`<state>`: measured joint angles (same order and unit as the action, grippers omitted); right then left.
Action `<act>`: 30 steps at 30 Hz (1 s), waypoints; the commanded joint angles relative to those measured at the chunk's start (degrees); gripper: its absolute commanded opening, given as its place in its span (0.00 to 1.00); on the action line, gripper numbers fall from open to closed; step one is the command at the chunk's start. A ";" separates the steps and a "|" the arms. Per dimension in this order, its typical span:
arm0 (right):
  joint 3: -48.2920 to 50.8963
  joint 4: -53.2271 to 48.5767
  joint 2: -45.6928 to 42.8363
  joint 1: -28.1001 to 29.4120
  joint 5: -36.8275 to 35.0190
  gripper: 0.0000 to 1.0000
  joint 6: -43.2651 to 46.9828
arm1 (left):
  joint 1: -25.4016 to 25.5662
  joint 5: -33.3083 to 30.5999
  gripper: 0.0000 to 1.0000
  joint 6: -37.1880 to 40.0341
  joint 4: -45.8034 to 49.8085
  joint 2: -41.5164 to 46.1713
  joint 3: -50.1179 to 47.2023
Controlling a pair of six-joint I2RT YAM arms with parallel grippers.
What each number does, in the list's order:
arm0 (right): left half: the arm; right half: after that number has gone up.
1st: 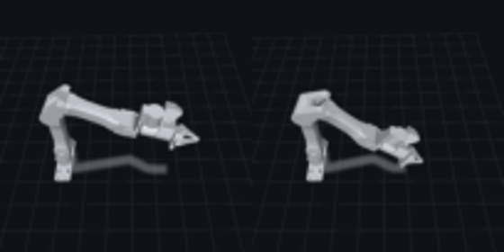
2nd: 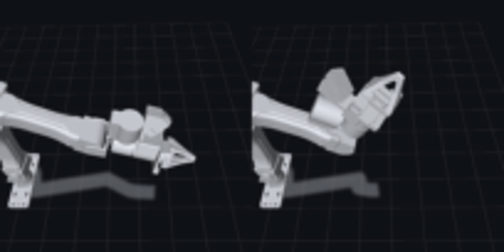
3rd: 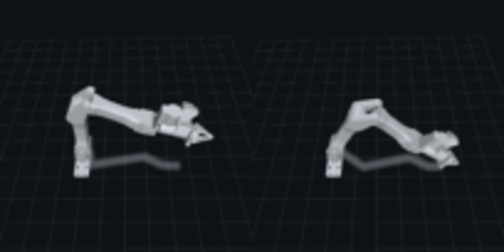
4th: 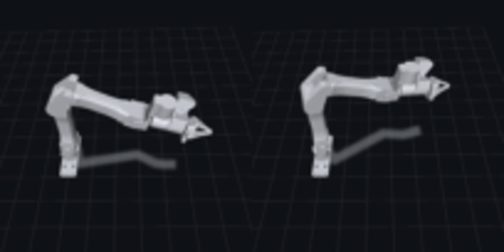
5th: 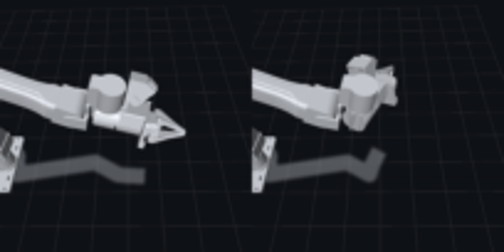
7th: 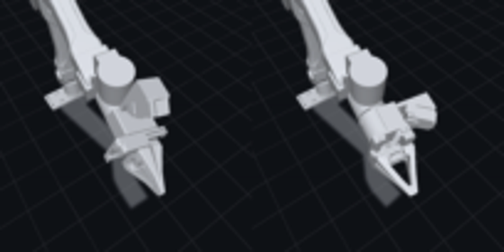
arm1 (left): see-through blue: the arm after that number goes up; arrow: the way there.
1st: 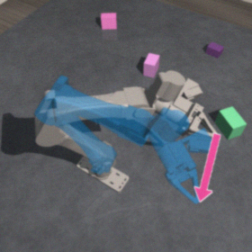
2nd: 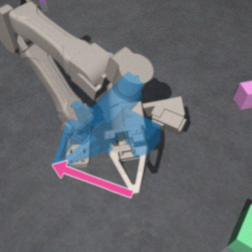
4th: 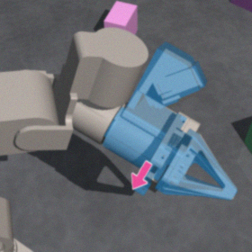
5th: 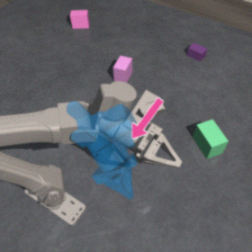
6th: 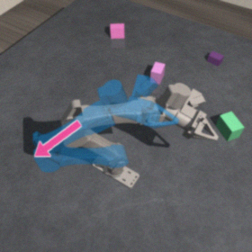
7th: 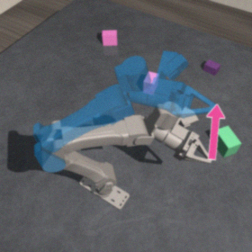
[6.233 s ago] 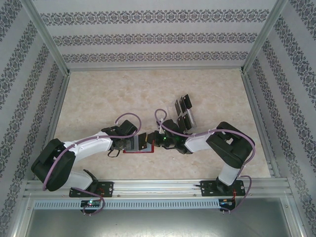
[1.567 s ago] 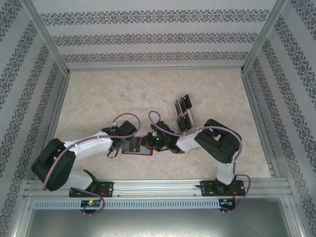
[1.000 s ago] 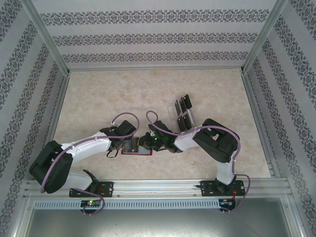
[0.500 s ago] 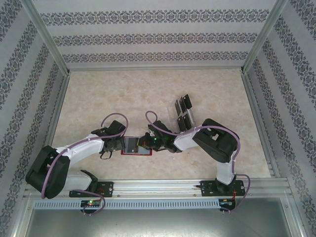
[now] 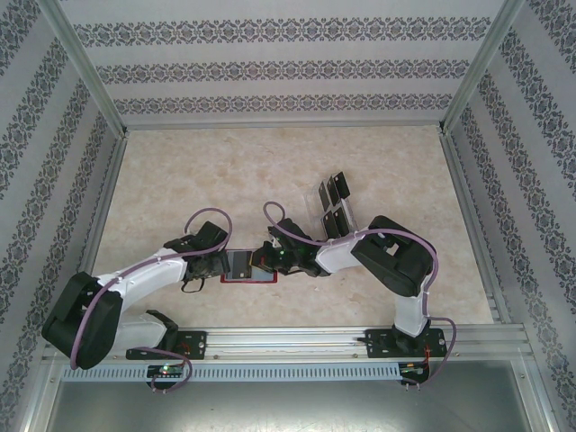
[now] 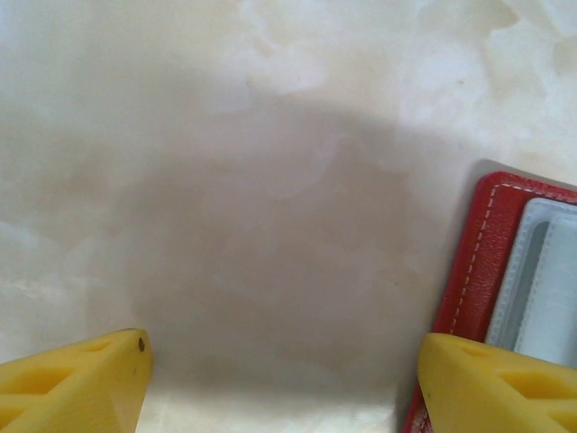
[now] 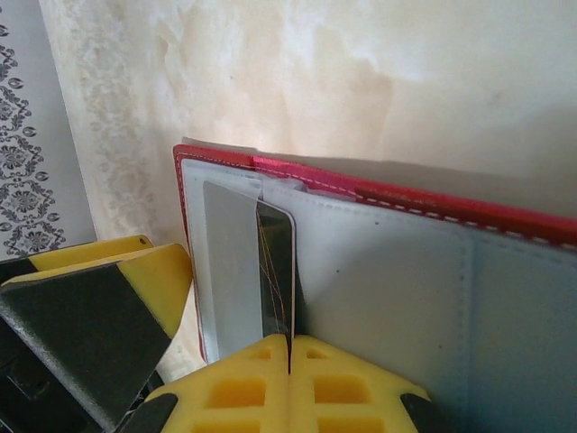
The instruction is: Put the credit cards into the card holder
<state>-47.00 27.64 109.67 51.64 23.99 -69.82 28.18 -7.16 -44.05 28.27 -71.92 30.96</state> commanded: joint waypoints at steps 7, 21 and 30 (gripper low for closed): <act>-2.34 -4.54 1.86 1.05 1.46 0.00 1.99 | 1.66 1.97 0.78 -1.74 -3.39 -0.55 -2.06; -4.14 -13.50 -4.33 1.10 -1.15 0.37 6.77 | 1.78 1.28 0.78 -2.43 -3.84 0.52 -3.25; -6.78 -24.67 -7.76 1.03 -5.58 0.21 13.61 | 1.72 1.27 0.78 -2.35 -4.31 0.71 -3.62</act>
<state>-51.59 10.07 103.48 52.29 21.67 -60.47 28.93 -8.12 -45.30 26.11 -70.74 29.15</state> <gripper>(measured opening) 0.320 0.781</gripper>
